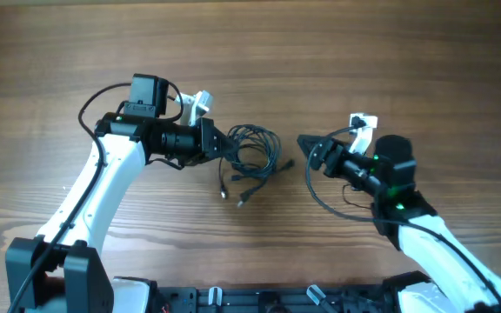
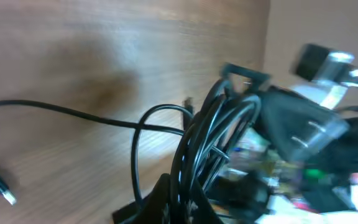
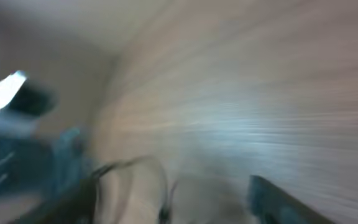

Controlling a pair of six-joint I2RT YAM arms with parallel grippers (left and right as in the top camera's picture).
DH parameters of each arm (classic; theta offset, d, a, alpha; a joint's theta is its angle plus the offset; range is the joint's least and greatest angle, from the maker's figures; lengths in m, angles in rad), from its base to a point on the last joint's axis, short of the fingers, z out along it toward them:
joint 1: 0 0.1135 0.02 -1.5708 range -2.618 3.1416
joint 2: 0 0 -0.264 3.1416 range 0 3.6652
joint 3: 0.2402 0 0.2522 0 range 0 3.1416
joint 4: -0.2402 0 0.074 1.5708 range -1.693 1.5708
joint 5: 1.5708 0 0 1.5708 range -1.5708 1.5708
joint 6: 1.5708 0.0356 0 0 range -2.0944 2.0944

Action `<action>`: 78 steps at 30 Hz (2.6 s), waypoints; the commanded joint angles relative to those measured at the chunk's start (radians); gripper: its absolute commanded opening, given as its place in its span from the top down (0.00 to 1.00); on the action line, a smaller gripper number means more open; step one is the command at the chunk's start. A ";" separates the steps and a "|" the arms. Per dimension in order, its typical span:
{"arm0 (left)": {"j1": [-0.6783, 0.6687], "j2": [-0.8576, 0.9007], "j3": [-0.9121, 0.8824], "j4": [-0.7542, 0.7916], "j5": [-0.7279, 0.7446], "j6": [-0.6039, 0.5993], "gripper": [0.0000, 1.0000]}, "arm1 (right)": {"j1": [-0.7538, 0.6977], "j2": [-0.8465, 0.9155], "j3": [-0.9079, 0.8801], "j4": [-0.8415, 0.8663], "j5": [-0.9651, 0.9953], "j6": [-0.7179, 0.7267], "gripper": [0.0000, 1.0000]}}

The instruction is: Untangle cables

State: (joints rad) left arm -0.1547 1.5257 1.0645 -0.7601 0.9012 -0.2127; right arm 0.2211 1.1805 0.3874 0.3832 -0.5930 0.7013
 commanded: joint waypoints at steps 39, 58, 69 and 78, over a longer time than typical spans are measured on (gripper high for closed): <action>-0.200 -0.026 0.013 0.222 -0.056 -0.241 0.06 | 0.120 0.040 0.010 0.055 0.264 0.271 0.95; -0.315 -0.020 0.013 0.171 -0.409 0.053 0.44 | 0.080 0.040 0.010 0.073 -0.246 -0.054 0.95; -0.325 -0.021 0.013 0.161 -0.560 0.061 0.96 | 0.006 0.037 0.010 0.080 -0.341 -0.188 0.00; -0.308 -0.023 0.013 0.138 -0.816 -0.015 0.96 | -0.011 0.013 0.011 0.158 -0.441 -0.208 0.10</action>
State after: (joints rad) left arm -0.4610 1.5200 1.0664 -0.6289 0.1234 -0.2680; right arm 0.1135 1.2060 0.3874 0.5346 -1.0149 0.5415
